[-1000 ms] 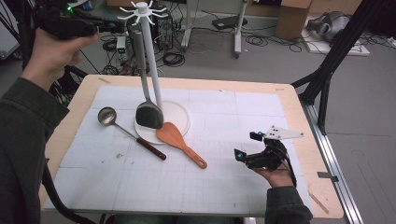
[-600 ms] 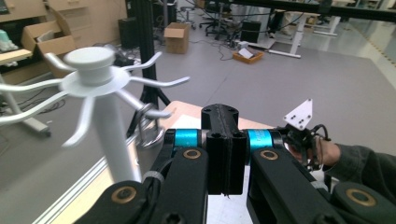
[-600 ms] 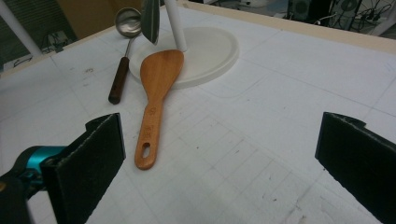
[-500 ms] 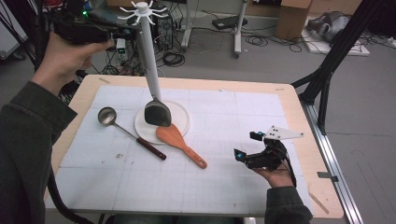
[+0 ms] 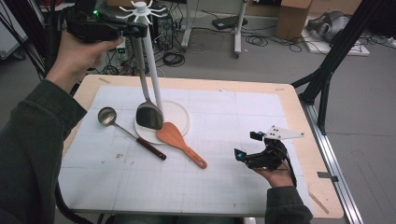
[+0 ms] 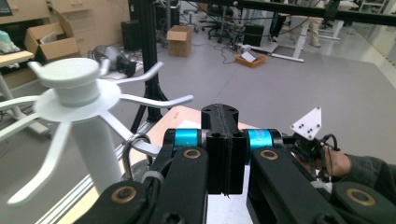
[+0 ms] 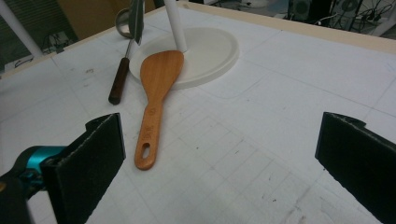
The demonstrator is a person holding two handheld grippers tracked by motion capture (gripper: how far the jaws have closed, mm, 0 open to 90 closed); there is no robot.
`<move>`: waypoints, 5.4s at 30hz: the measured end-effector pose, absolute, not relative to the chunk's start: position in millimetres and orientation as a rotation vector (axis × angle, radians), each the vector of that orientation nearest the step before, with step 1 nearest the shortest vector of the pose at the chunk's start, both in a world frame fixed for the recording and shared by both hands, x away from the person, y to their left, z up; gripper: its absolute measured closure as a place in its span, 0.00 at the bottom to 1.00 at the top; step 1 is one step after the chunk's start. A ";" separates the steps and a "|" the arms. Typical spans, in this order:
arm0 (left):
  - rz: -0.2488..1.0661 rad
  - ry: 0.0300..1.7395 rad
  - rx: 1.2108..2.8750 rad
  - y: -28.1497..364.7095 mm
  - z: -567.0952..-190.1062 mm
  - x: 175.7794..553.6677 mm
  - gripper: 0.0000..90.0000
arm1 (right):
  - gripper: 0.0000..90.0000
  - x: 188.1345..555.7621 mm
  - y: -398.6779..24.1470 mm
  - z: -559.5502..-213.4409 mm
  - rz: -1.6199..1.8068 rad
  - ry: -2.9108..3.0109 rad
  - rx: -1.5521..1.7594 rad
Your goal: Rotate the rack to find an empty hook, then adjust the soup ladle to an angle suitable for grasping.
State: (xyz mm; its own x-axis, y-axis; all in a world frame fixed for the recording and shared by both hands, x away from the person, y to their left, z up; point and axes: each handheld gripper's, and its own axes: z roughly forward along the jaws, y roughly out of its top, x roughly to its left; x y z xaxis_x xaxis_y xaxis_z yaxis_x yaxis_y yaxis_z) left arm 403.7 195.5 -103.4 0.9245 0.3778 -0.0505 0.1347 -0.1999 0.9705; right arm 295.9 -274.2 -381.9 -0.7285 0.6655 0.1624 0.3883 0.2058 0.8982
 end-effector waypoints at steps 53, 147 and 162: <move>0.272 0.461 1.755 225.7 -103.8 414.2 1.00 | 0.01 296.7 -272.8 -382.2 1.537 2.234 0.993; 0.237 0.496 1.921 267.0 -339.5 295.3 0.23 | 0.21 346.2 -51.9 -413.6 1.345 2.626 0.717; 0.255 0.509 1.913 272.8 -348.6 295.1 0.23 | 0.43 349.3 -18.7 -429.4 1.222 2.702 0.663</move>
